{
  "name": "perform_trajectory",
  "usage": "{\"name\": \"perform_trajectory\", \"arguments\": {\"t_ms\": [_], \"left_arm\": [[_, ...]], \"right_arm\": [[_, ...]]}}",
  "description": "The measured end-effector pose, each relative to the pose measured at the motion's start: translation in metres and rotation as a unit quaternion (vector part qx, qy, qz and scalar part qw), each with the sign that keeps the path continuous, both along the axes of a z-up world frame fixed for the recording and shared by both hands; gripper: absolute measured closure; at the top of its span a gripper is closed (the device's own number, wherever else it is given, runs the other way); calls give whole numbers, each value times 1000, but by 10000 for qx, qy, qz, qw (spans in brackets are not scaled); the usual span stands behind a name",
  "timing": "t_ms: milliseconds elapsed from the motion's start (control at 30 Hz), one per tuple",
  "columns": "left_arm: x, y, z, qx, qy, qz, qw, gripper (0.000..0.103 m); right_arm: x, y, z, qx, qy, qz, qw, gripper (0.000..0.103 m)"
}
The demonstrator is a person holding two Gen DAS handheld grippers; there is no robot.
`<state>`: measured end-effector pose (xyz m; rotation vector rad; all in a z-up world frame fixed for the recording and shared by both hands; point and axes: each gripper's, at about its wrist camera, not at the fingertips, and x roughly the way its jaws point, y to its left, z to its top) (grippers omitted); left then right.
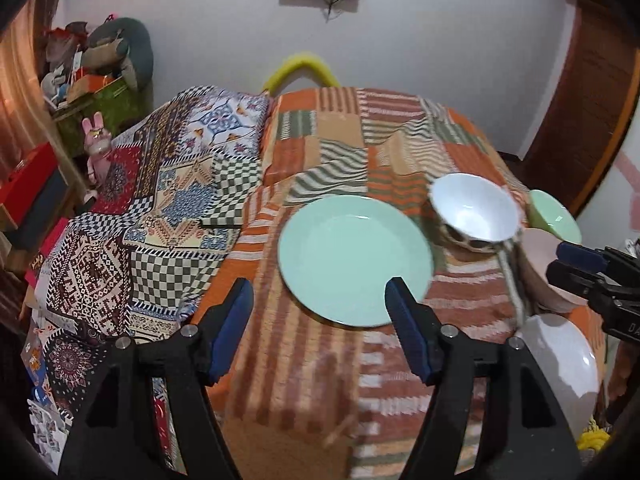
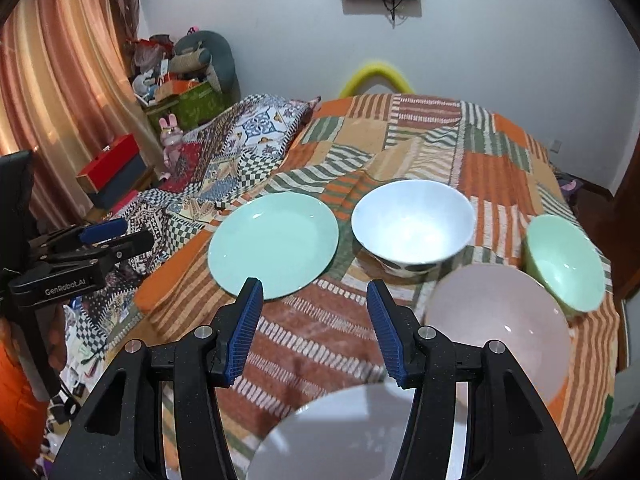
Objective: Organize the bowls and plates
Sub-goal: 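Close both grippers on the mint green plate rim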
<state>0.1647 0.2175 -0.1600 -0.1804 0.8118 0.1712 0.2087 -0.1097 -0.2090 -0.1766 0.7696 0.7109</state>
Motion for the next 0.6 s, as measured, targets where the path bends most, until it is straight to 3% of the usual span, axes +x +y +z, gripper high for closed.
{"name": "perform_trajectory", "arguments": {"t_ms": [200,500,600], "left_arm": [[29,30,-24,-224,189,115,9995,35],[66,61,-64,-433,400,144,9982,36],[74,69,-79,-657,456,90,9968,50]], "right_arm": [[23,27,-14,-167,164,128,9996,53],[63,60,-50,-323,773,199,9963,53],[71,67,-60,-448,901,201,9947,56]]}}
